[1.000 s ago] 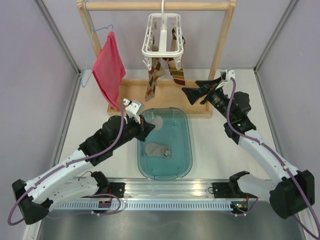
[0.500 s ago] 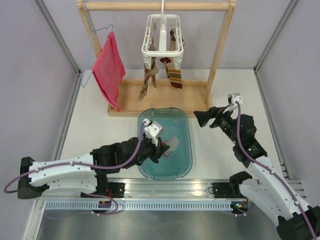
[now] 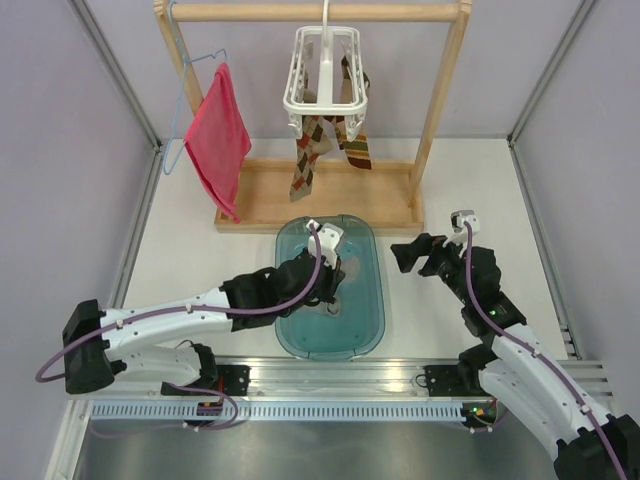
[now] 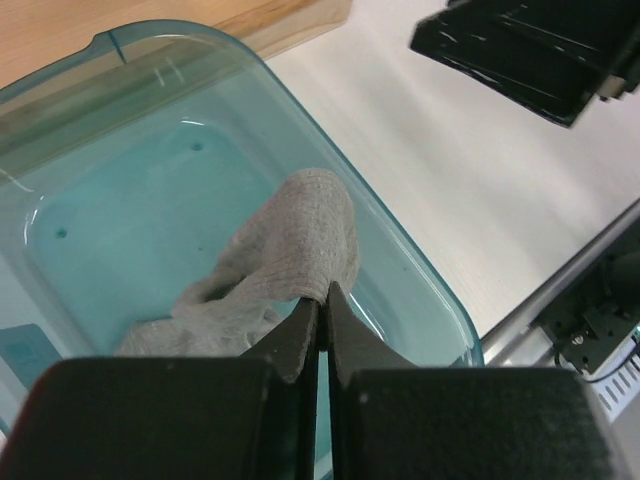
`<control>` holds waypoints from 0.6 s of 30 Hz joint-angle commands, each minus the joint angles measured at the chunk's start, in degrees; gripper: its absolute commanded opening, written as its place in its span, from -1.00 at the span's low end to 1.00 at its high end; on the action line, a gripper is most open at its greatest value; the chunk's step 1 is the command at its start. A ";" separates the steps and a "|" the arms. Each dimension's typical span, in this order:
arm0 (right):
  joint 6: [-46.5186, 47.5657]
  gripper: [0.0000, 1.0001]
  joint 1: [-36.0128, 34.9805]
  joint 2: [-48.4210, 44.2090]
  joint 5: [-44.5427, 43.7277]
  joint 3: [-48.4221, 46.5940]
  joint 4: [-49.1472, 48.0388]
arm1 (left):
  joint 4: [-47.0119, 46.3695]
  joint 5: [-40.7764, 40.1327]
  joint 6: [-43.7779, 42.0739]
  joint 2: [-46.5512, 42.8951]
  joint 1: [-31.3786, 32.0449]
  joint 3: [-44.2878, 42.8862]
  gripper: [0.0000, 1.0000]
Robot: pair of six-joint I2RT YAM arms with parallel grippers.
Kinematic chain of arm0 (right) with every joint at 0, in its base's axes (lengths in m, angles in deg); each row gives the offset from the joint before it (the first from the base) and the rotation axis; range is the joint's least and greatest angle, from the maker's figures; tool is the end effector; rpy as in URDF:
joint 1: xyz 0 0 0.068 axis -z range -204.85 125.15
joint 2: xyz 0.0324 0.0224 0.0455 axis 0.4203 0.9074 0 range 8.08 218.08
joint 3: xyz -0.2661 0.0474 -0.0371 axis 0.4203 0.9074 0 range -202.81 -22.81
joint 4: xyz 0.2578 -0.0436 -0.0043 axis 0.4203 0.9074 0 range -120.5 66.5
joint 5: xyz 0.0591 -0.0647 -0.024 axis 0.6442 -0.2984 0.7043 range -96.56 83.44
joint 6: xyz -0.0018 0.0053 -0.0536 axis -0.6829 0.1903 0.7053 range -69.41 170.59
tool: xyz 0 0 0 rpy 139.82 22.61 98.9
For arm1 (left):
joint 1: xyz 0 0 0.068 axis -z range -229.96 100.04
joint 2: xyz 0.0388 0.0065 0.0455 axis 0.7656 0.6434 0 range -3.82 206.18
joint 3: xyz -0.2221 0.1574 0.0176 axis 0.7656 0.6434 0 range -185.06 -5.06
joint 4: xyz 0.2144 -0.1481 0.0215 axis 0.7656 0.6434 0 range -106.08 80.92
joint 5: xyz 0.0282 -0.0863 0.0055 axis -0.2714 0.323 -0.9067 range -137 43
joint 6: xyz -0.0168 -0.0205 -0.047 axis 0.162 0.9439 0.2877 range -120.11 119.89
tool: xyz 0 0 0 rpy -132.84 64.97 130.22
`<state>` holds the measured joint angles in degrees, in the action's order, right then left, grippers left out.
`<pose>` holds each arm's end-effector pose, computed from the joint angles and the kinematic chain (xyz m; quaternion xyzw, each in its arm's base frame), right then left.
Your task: Remove the socks clipped to the hanger
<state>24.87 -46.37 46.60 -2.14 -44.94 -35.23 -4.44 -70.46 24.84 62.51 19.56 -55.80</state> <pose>0.1596 0.0659 0.2442 0.0040 0.7751 0.2803 0.5663 0.1046 -0.2395 0.2984 0.2190 0.8135 -0.2565 0.4737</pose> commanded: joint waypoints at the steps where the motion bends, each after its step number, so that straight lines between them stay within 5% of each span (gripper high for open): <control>1: -0.57 0.96 0.25 -1.26 -1.87 0.95 -1.86 | -2.41 1.58 3.79 0.91 -1.66 -0.33 -0.95; 4: -0.21 0.96 0.25 -0.64 -1.97 1.04 -1.86 | -2.50 1.58 4.58 1.00 -2.63 0.38 -0.95; 5: -0.13 0.96 0.25 -0.29 -1.97 0.95 -1.86 | -2.59 1.58 4.58 1.09 -2.89 0.47 -0.72; 6: -0.04 0.96 0.16 0.32 -1.97 0.77 -1.95 | -2.59 1.67 4.58 0.91 -2.98 0.47 -0.29; 7: -0.04 0.96 0.33 0.50 -1.97 0.77 -2.03 | -2.67 1.58 4.67 0.82 -3.07 0.47 0.70; 8: -0.04 0.96 0.25 0.76 -1.97 0.86 -2.12 | -2.67 1.40 4.67 0.74 -3.16 0.47 0.99; 18: 0.14 0.96 0.25 1.47 -2.14 1.91 -3.18 | -1.62 -2.73 4.24 -3.48 -3.95 1.43 1.00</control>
<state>24.92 -46.37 47.76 -3.49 -43.28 -36.32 -4.64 -70.74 28.07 62.16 15.87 -54.77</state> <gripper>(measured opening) 0.982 0.995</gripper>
